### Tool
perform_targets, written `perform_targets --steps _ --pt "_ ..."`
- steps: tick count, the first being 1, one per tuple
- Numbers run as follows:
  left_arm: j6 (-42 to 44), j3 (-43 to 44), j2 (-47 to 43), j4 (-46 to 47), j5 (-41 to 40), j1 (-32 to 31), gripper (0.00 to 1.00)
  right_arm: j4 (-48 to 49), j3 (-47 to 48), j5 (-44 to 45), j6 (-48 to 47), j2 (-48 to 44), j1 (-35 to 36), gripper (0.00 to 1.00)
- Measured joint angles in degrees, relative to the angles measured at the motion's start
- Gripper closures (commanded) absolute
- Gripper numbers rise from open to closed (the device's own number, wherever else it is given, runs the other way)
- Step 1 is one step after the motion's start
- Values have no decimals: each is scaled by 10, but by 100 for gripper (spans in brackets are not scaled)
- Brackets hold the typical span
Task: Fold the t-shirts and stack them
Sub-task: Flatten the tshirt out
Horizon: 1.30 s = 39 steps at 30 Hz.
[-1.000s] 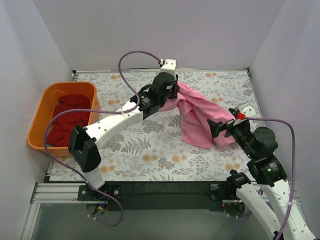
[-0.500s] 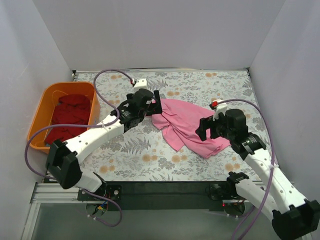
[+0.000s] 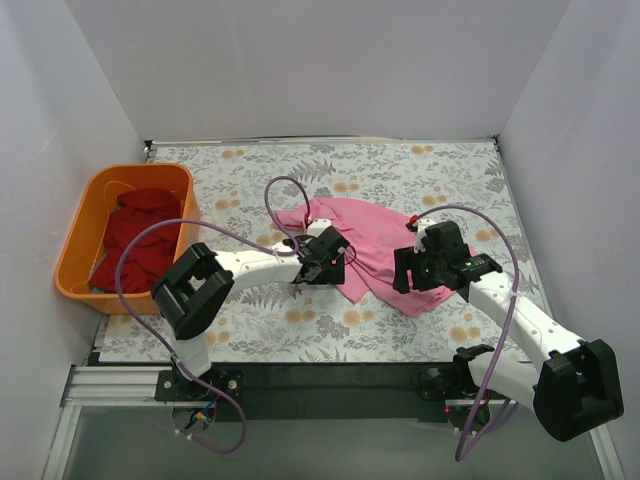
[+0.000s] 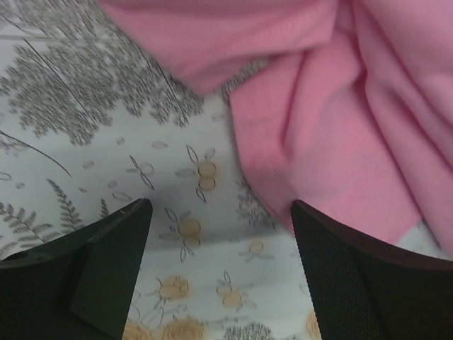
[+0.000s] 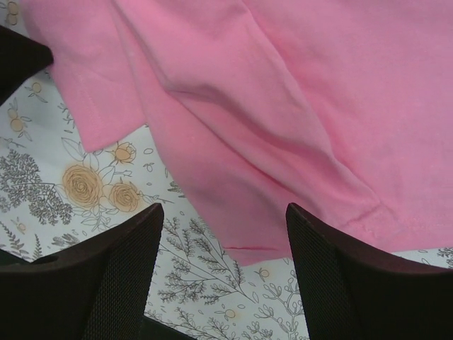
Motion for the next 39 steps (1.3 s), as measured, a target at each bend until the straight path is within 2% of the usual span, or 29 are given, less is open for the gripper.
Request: perform_targets --steps 9,12,16,17,20,23,24,25,26,29,33,39 --pt "1 70 65 2 -25 -10 33 4 -15 45 16 20 0 36" --pt "5 86 79 -1 -36 -17 38 5 -15 57 22 37 0 36" --pt "11 105 99 -2 -59 -29 61 8 -15 62 28 56 0 36" --pt "13 108 102 -3 -65 -31 76 10 -15 62 29 60 0 36" --pt "12 109 104 -3 -77 -33 100 22 -18 53 29 79 0 40" --pt "11 109 104 -5 -88 -35 100 33 -24 37 28 113 0 65" --pt "11 108 103 -8 -94 -35 100 35 -25 38 26 125 0 85" --pt "12 106 100 -15 -100 -35 100 39 -23 36 27 128 -1 94" --pt "12 101 96 -22 -106 -35 100 44 -23 33 30 133 -2 99" --pt "14 71 66 -50 -127 -31 100 48 -21 33 35 135 -2 99" --pt "15 16 -33 -101 -142 2 100 27 -4 77 39 105 -7 99" --pt "28 -61 -225 -139 -132 92 100 12 131 142 40 55 -96 99"
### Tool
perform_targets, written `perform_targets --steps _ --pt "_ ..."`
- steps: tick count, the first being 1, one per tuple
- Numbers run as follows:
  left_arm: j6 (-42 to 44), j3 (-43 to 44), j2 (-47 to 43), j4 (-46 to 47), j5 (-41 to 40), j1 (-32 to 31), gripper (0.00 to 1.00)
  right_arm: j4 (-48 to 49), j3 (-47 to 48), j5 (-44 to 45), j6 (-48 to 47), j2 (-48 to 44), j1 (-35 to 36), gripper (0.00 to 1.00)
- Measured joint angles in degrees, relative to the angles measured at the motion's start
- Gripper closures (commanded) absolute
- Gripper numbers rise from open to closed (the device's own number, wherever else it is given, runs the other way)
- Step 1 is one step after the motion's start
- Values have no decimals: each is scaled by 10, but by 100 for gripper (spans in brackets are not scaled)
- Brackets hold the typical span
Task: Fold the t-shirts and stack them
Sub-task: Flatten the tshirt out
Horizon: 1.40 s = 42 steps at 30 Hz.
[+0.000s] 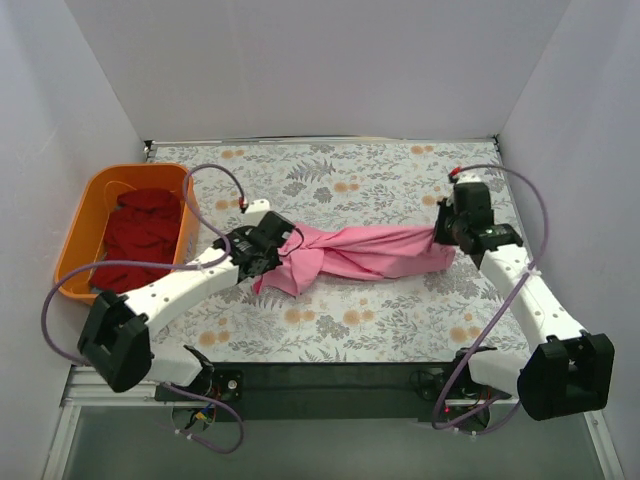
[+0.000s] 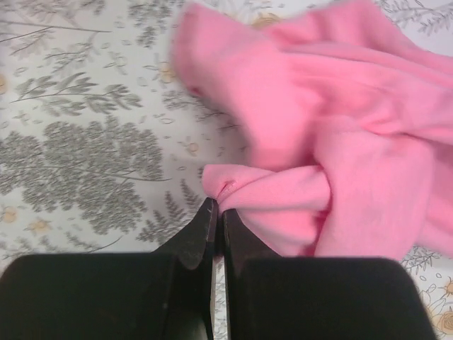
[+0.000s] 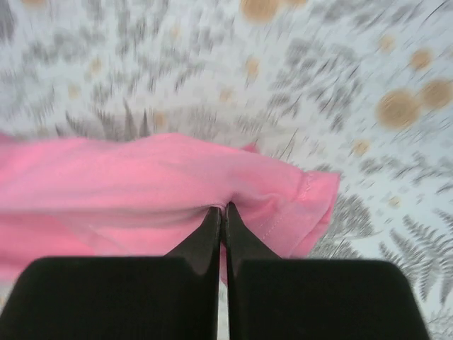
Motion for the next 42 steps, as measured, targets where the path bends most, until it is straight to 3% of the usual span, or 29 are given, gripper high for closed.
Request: perform_targets --steps 4,7,8,9,12,18,24,28,29,33,37,42 --pt "21 -39 -82 -7 31 48 100 7 116 13 -7 28 -66 99" --pt "37 -57 -102 -3 60 66 100 11 181 24 -12 82 -81 74" --pt "40 -63 -103 0 66 69 100 13 198 29 -14 108 -83 63" --pt "44 -69 -103 2 73 72 100 13 210 31 -17 128 -84 45" --pt "51 -82 -103 5 87 76 100 14 209 16 -23 170 -85 35" --pt "52 -95 -102 29 116 76 100 7 115 -67 -24 142 -68 35" --pt "45 -107 -102 49 134 77 98 21 -56 -116 0 80 -15 39" --pt "42 -107 -102 48 133 78 74 24 -109 -108 9 74 -17 42" --pt "40 -107 -103 47 132 78 57 28 -113 -106 12 75 -17 42" --pt "32 -107 -123 34 137 78 41 61 -116 -101 17 79 -17 43" --pt "18 -106 -160 24 150 61 35 96 -115 -101 23 104 -17 43" --pt "-17 -101 -163 24 165 -18 34 125 -115 -102 35 121 -17 43"
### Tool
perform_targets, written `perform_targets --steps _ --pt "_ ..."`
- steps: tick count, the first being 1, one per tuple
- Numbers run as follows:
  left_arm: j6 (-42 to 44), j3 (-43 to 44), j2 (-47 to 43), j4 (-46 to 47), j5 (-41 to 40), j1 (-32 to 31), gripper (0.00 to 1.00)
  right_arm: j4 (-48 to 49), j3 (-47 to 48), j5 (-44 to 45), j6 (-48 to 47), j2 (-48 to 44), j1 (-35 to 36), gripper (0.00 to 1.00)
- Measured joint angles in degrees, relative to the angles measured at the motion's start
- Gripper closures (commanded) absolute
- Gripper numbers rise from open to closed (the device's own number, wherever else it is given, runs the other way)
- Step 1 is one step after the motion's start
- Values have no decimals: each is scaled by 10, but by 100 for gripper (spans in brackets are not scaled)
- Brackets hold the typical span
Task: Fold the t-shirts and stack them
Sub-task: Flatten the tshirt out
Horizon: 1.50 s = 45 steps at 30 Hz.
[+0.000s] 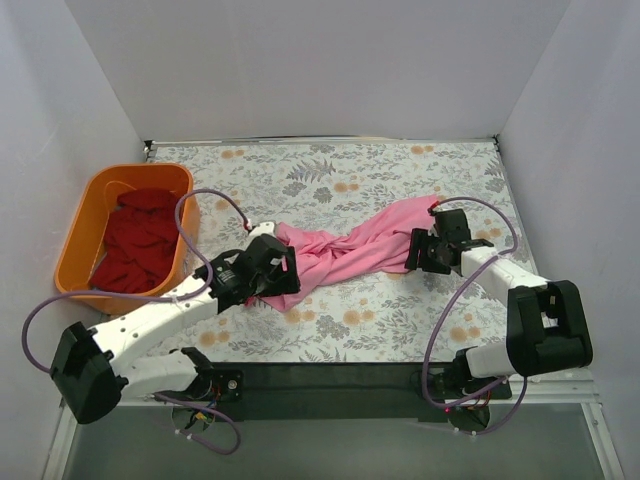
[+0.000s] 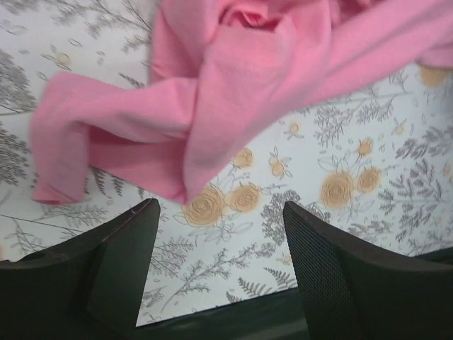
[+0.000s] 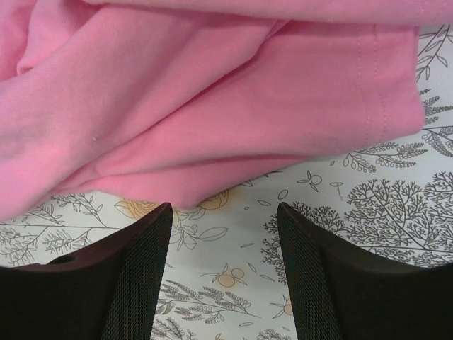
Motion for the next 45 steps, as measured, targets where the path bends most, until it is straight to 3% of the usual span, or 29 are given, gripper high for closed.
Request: perform_targets --steps 4,11,17,20,23,24,26,27,33,41,45 --pt "-22 0 56 17 12 -40 34 17 0 -2 10 12 0 43" --pt "-40 0 131 41 -27 -42 35 42 0 -4 22 33 0 43" --pt "-41 0 174 64 -27 -42 47 69 2 -12 30 46 0 44" --pt "-39 0 186 73 -21 -42 64 83 5 -16 31 55 0 47" --pt "-38 0 188 78 -16 -42 84 94 9 -18 32 67 0 62" --pt "-36 0 188 80 -14 -42 92 96 11 -19 34 71 0 77" --pt "-35 1 187 84 -13 -42 100 100 12 -21 36 79 0 91" --pt "-33 1 186 84 -15 -42 100 100 12 -21 39 82 0 99" --pt "-15 45 131 52 -41 -24 100 56 16 20 35 61 0 99" --pt "51 234 59 6 -63 111 100 -65 42 104 10 -121 -27 99" --pt "78 263 49 7 -70 144 100 -93 59 125 1 -200 -37 99"
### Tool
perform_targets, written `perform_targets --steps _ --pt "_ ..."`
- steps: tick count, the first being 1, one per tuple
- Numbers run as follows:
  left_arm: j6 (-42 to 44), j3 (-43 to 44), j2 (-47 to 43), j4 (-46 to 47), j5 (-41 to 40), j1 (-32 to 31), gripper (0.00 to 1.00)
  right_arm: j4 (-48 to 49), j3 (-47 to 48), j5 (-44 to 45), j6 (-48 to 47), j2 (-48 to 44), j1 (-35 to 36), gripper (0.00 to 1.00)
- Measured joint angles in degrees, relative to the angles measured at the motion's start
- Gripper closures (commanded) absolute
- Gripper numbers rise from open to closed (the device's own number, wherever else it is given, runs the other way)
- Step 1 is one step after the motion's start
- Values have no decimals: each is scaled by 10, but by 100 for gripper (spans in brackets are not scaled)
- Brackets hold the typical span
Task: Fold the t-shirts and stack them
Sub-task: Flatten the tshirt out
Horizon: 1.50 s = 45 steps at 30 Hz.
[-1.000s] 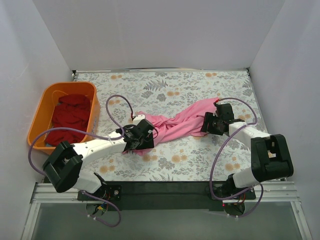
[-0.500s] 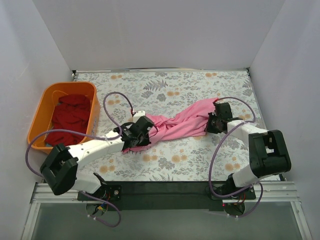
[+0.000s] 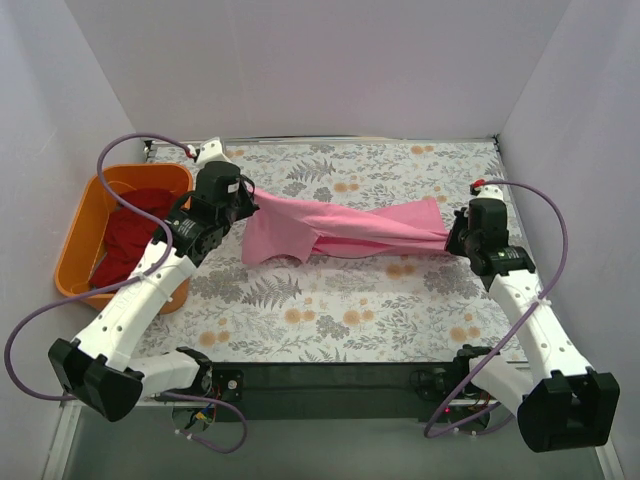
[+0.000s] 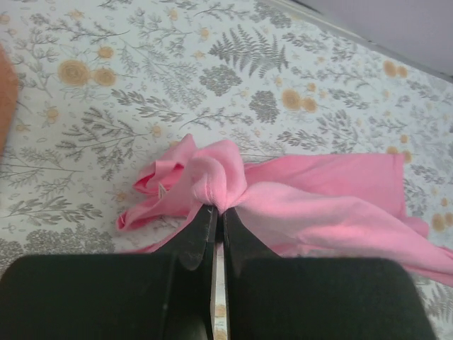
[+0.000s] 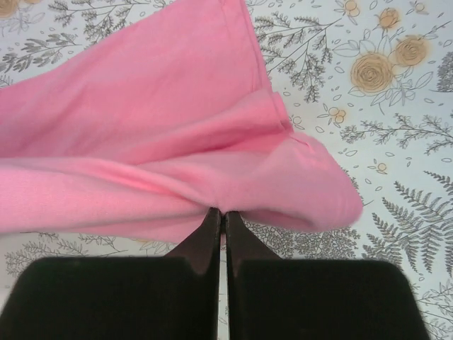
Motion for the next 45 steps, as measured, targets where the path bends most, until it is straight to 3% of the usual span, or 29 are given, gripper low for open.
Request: perform_targets --steps 9,17,21,32,35,38,40,41,42,45 --pt "9 -64 54 -43 55 60 100 -54 4 6 -30 -47 -9 99" --pt "11 -63 -89 -75 85 58 100 -75 33 -7 -40 -75 -9 99" --pt "11 -64 -104 -66 89 59 100 -71 38 -17 -42 -66 -9 99" --pt "10 -130 49 12 105 59 100 -64 41 -35 -48 29 -9 99" --pt "32 -68 190 70 101 64 97 -45 75 -30 -40 112 -9 99" --pt "56 36 318 110 98 71 88 -14 112 -18 -35 207 -11 99" --pt "72 94 385 119 99 73 56 -8 119 -12 -35 240 -12 97" --pt "80 106 402 124 101 73 49 -8 120 -10 -35 246 -12 94" --pt "84 111 413 129 103 73 34 -8 121 -7 -35 256 -12 89" --pt "79 88 392 138 106 73 23 -6 122 -7 -37 264 -12 72"
